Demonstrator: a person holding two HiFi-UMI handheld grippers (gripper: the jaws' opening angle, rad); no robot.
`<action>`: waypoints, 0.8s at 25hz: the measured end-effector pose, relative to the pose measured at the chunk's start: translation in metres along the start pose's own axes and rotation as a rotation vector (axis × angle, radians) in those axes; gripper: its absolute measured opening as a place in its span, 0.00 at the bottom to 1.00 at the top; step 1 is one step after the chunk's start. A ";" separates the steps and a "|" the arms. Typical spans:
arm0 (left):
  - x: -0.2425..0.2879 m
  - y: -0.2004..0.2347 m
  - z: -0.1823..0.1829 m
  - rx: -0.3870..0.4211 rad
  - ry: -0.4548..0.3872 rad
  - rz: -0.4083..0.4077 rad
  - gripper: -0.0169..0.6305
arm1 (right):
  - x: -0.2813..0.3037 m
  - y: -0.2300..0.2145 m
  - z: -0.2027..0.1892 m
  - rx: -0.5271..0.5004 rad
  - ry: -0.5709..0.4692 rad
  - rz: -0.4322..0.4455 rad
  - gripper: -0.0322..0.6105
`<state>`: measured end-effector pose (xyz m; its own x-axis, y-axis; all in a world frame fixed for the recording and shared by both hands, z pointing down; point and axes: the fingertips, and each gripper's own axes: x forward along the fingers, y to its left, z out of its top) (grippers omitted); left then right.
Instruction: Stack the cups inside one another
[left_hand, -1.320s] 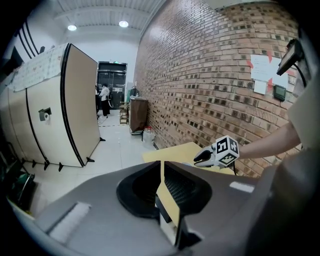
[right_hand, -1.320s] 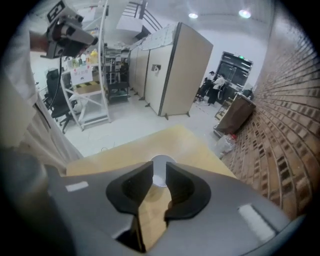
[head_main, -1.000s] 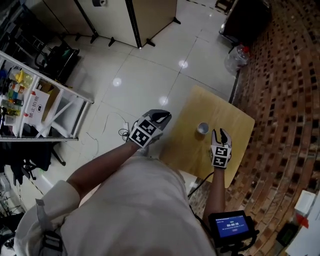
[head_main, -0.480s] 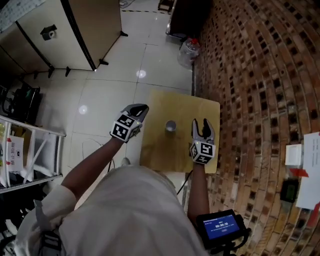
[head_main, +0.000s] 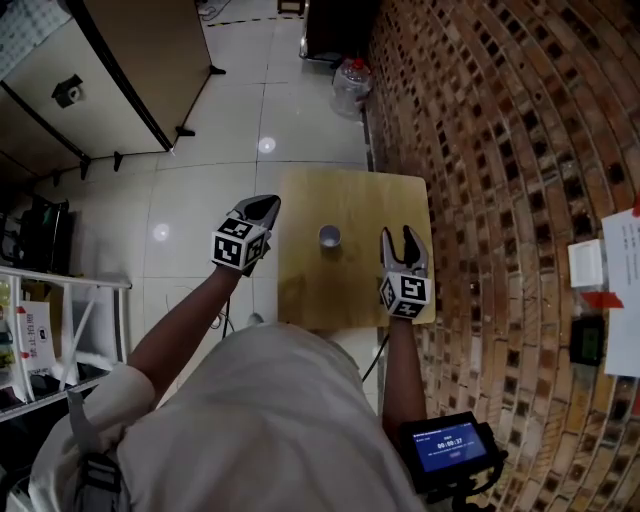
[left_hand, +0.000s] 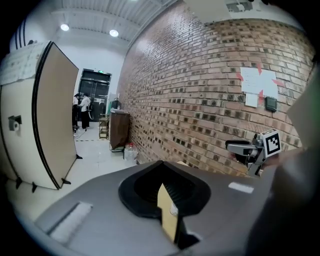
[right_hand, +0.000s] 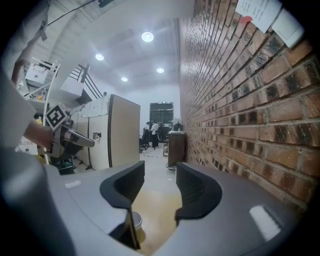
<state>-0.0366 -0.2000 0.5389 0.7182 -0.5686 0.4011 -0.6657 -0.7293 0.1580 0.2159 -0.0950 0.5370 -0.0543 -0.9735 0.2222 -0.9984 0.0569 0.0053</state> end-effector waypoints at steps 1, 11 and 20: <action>0.000 -0.002 -0.004 -0.006 0.005 0.007 0.06 | -0.003 -0.002 -0.005 0.005 0.008 -0.003 0.35; -0.010 -0.020 -0.030 -0.076 0.037 0.040 0.06 | -0.040 -0.016 -0.044 0.088 0.043 0.018 0.30; -0.020 -0.037 -0.046 -0.078 0.039 0.098 0.07 | -0.029 -0.028 -0.069 0.139 0.072 0.062 0.27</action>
<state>-0.0354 -0.1445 0.5665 0.6416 -0.6190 0.4530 -0.7470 -0.6385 0.1854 0.2467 -0.0533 0.5975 -0.1198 -0.9503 0.2872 -0.9862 0.0807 -0.1445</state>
